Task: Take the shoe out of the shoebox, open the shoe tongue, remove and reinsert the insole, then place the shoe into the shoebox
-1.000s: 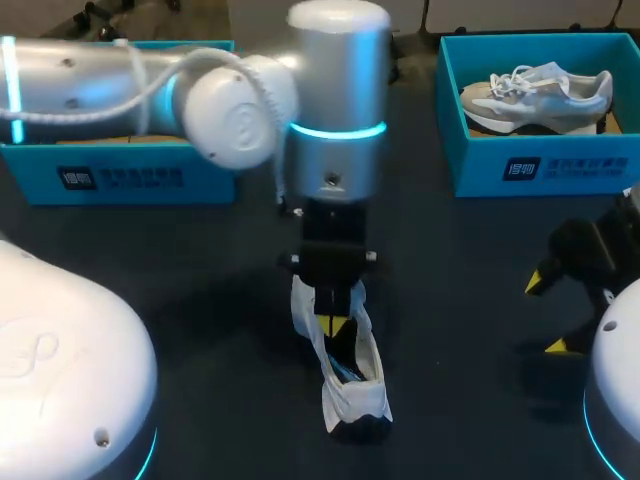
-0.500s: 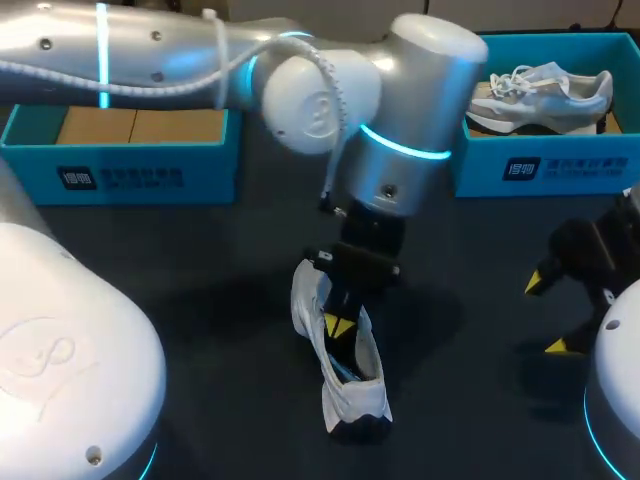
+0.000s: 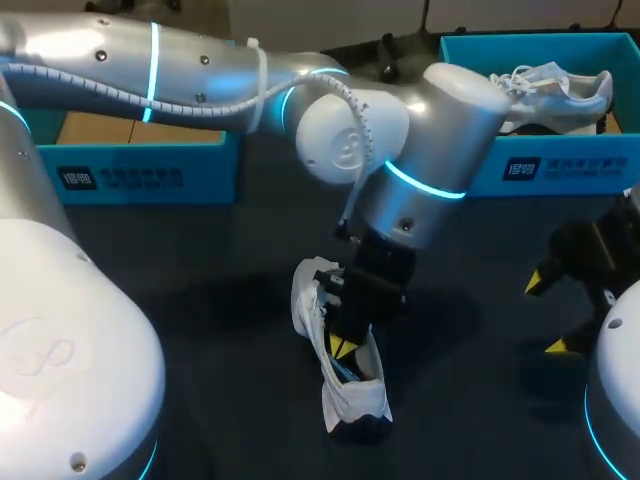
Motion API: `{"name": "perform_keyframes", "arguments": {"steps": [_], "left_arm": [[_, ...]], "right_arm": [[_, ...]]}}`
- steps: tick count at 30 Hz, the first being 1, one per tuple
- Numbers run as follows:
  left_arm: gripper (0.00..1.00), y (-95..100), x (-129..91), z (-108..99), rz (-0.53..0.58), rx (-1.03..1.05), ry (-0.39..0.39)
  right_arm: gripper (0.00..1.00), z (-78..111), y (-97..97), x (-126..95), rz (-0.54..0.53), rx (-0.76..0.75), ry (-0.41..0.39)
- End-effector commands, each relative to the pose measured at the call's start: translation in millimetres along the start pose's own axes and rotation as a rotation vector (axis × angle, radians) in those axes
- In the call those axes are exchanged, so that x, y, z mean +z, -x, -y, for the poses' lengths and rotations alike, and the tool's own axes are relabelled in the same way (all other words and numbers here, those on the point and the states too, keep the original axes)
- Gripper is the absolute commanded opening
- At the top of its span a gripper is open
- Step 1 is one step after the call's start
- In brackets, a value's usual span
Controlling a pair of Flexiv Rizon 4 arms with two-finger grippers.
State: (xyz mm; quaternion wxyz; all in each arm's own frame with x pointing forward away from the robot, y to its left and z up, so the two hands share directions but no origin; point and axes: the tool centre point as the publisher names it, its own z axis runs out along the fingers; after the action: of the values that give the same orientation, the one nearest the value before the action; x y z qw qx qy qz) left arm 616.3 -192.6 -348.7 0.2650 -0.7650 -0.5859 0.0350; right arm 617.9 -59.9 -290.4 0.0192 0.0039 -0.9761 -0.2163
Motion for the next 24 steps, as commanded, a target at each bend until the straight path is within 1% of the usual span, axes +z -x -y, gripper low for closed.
{"name": "perform_keyframes", "arguments": {"steps": [1, 7, 14, 19, 24], "left_arm": [[0.00, -4.0, 8, 0, 0.027, 0.007, -0.001], [0.00, -2.7, 12, 3, 0.044, 0.005, -0.002], [0.00, 1.8, 26, -5, 0.054, -0.005, -0.007], [0.00, 8.3, 36, -7, 0.069, -0.013, -0.003], [0.00, 17.8, 49, -11, 0.085, -0.034, 0.027]], "right_arm": [[1.00, -0.2, -0.8, 1, 0.001, 0.001, -0.004], [1.00, -0.2, -0.8, 1, 0.001, 0.001, -0.004], [1.00, -0.2, -0.8, 1, 0.001, 0.001, -0.004], [1.00, -0.2, -0.8, 1, 0.001, 0.001, -0.004], [1.00, -0.2, -0.8, 1, 0.001, 0.001, -0.004]]}}
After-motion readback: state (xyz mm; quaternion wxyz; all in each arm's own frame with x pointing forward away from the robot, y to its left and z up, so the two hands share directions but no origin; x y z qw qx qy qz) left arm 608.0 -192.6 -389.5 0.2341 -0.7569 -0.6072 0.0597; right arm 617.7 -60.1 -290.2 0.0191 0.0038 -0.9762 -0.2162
